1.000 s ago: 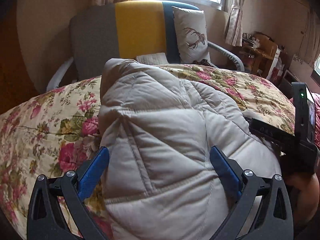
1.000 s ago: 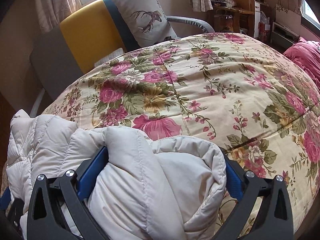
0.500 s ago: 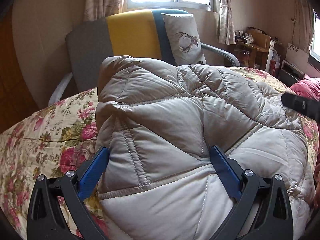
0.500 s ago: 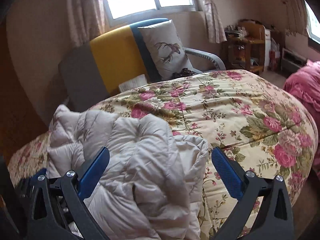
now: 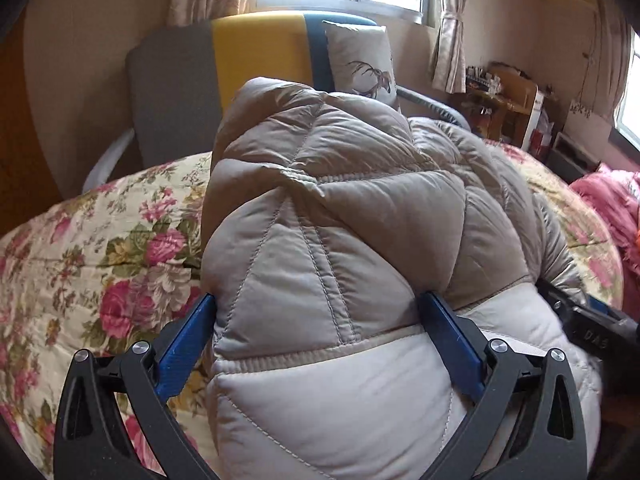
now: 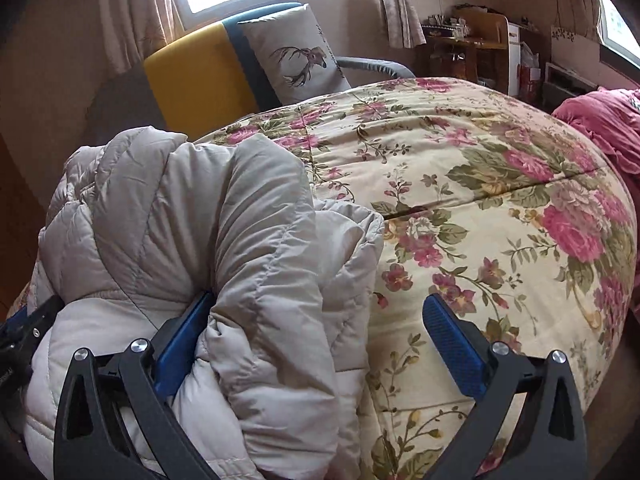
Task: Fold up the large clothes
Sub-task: 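Grasp the beige jacket bundle edges with both tools, then lift the jacket bundle with both tools and roll it over onto itself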
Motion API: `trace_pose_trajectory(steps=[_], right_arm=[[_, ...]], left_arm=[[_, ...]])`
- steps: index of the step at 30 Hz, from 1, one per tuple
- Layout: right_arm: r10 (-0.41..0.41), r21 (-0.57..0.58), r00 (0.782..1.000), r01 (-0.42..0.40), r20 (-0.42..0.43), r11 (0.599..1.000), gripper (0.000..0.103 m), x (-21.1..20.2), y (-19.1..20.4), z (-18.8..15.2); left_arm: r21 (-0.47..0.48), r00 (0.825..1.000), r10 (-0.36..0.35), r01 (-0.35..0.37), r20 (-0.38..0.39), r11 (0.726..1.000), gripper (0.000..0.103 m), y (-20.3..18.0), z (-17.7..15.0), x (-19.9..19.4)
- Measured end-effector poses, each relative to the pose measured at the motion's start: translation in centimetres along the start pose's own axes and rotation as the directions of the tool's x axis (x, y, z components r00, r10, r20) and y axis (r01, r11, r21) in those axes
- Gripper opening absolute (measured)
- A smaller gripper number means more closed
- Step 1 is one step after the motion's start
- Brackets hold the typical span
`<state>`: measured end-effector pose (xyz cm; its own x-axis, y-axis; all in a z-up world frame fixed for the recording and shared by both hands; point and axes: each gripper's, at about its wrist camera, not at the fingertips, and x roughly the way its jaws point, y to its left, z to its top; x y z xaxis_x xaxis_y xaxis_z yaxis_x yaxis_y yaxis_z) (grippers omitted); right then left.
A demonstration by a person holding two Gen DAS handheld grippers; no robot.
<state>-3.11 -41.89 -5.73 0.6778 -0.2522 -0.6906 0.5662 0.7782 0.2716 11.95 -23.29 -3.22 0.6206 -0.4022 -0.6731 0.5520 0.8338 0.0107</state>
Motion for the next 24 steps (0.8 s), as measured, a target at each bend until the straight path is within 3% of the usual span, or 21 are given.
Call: trace_pose_trajectory(steps=[3,8,15,19,22,24], right_arm=[[0.047,0.038,0.998,-0.045,-0.034,0.998,0.101,0.4,-0.8,0.3],[0.206,0.138,0.973,-0.191,-0.101,0.972,0.101,-1.2,-2.3,0.8],[0.243,0.100,0.967,-0.235,-0.078,0.967,0.101,-5.2,-1.5,1.8],[0.257,0.059,0.964,-0.254,-0.059,0.965,0.101,-7.4,-0.5,1.9],[0.281,0.037,0.953,-0.278,-0.111,0.960,0.101,-7.2,0.4,1.7],[0.251,0.009,0.958,-0.253,-0.136,0.968,0.101,-6.4,0.9,1.2]], left_arm=[[0.000,1.000,-0.012,0.012,-0.013,1.000,0.100,0.1,0.2,0.0],[-0.115,0.989,-0.146,0.145,0.001,0.983,0.100,3.4,-0.9,-2.2],[-0.342,0.951,-0.309,0.296,0.018,0.892,0.100,8.0,-3.9,-4.8],[-0.344,0.927,-0.373,0.360,0.028,0.868,0.100,8.5,-5.3,-5.8],[-0.304,0.914,-0.406,0.391,0.013,0.869,0.100,7.8,-5.6,-5.9],[-0.288,0.912,-0.411,0.393,-0.001,0.873,0.100,7.3,-5.8,-5.6]])
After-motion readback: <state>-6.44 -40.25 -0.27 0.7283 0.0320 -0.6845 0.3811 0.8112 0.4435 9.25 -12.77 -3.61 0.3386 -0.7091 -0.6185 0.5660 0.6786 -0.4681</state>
